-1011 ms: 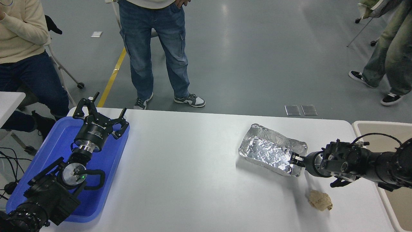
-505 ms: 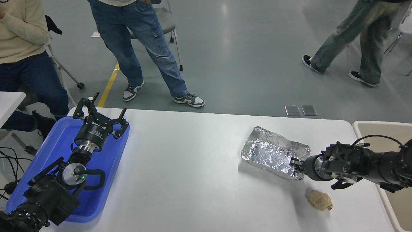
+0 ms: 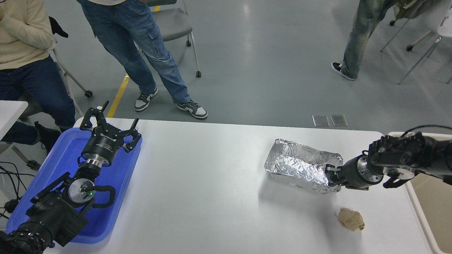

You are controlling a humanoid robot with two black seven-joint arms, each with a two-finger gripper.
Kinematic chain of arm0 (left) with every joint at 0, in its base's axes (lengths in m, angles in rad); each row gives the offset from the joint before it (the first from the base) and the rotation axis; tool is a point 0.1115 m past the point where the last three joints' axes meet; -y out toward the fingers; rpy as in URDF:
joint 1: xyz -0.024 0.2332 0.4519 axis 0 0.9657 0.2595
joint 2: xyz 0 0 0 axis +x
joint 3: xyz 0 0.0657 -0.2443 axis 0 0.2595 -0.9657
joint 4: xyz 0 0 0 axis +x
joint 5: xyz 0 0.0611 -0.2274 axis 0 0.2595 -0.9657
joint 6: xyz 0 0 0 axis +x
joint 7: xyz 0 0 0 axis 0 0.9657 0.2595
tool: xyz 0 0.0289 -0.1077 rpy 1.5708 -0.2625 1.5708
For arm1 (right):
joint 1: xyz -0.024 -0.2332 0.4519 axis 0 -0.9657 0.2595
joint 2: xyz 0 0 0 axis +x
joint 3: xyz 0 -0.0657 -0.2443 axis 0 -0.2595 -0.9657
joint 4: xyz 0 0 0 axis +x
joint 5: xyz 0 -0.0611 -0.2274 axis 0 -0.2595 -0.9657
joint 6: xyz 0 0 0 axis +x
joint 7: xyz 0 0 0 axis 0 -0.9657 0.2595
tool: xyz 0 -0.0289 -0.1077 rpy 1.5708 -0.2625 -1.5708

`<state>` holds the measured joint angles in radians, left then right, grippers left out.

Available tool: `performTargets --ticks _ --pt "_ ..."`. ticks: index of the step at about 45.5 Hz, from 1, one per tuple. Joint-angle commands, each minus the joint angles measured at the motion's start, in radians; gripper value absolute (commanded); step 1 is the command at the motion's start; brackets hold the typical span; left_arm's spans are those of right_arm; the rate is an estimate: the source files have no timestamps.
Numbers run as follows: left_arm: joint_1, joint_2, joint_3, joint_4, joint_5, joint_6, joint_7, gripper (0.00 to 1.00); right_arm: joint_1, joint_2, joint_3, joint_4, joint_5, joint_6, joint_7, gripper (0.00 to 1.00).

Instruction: Pick up foil plate and place in dustbin

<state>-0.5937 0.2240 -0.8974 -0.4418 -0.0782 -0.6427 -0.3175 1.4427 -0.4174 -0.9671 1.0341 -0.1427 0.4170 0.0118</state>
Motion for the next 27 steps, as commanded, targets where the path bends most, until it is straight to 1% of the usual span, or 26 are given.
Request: performTargets --ticks 1,4,5,13,20,27 --pt "0.0 0.0 0.0 0.0 0.0 0.0 0.0 1.0 0.174 -0.052 -0.056 0.049 0.002 0.284 -0.001 0.0" --pt "0.002 0.0 0.0 0.0 0.0 0.0 0.0 1.0 0.223 -0.073 -0.071 0.05 0.0 0.365 -0.001 0.0" --pt "0.002 0.0 0.0 0.0 0.0 0.0 0.0 1.0 0.24 -0.077 -0.079 0.052 -0.002 0.368 -0.001 0.0" --pt "0.0 0.0 0.0 0.0 0.0 0.0 0.0 1.0 0.409 -0.086 -0.166 0.107 -0.005 0.368 0.0 0.0" --pt "0.002 0.0 0.002 0.0 0.0 0.0 0.0 1.0 0.565 -0.13 -0.226 0.161 -0.005 0.368 0.0 0.0" --pt "0.002 0.0 0.0 0.0 0.002 0.0 0.0 1.0 0.722 -0.141 -0.283 0.198 -0.015 0.368 0.0 0.0"
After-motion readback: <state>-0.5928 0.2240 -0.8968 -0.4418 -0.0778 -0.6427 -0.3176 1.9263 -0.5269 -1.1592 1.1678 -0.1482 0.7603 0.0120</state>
